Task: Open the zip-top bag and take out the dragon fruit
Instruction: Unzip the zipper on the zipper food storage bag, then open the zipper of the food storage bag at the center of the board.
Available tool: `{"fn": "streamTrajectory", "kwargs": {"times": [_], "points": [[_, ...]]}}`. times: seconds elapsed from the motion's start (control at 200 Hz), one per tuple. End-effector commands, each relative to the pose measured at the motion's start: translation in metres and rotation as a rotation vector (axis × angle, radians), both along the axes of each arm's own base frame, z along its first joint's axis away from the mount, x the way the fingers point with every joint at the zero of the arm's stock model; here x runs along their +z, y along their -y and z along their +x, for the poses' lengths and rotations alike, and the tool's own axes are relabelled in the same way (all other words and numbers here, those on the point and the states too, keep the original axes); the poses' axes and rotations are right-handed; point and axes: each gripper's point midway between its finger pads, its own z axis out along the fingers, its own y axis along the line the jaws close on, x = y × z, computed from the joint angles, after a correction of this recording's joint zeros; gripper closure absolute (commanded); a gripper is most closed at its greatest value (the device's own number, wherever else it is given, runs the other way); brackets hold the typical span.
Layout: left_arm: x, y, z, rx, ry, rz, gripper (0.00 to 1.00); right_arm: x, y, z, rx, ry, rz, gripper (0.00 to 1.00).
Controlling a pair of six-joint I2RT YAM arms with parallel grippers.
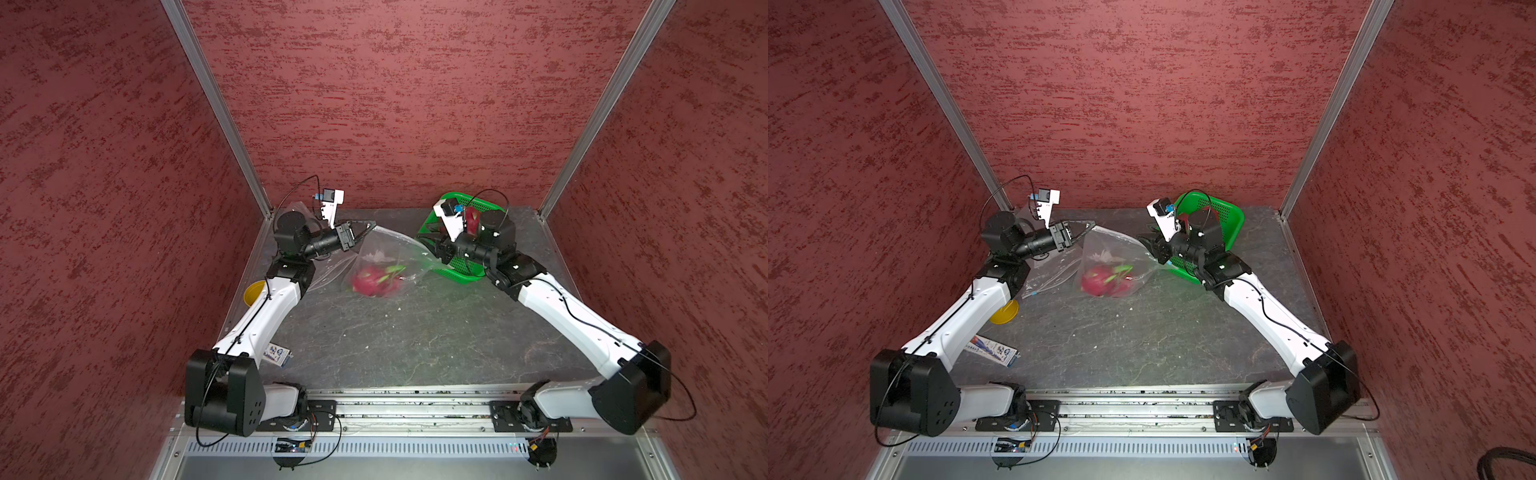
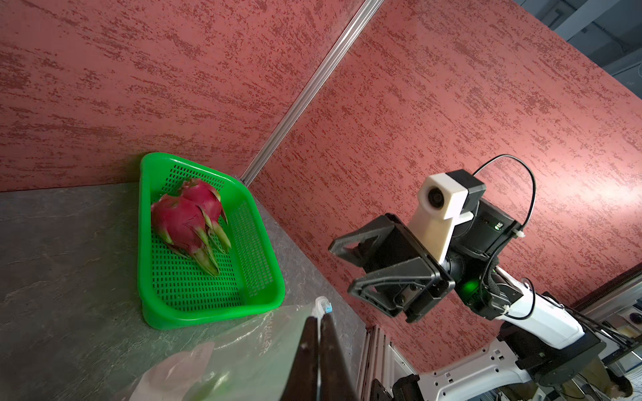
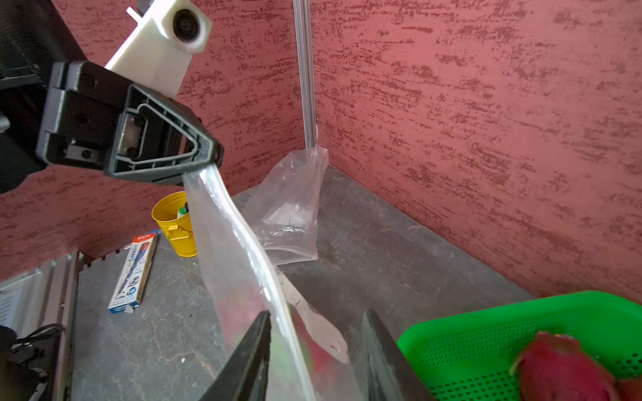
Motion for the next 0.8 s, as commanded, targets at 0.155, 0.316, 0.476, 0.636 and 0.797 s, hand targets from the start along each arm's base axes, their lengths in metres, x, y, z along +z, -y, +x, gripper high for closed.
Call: {"fn": "streamTrajectory", "kwargs": {"times": [0.155, 0.316, 0.476, 0.636, 0.797], "points": [[0.005, 0.001, -0.004, -0.019, 0.04, 0.014, 1.0, -0.034, 0.005, 0.05, -0.103, -0.018, -0.081, 0.55], [0.011, -0.003, 0.003, 0.015, 0.057, 0.004, 1.0, -0.062, -0.009, 0.029, 0.025, -0.105, -0.066, 0.49], [0.038, -0.003, 0.009, 0.035, 0.122, -0.043, 1.0, -0.074, -0.024, 0.002, 0.142, -0.189, -0.007, 0.49], [0.065, 0.004, 0.012, 0.022, 0.186, -0.075, 1.0, -0.07, -0.046, -0.027, 0.258, -0.225, 0.093, 0.49], [0.066, 0.016, 0.025, 0.005, 0.181, -0.089, 1.0, -0.053, -0.062, -0.045, 0.33, -0.209, 0.161, 0.49]]}}
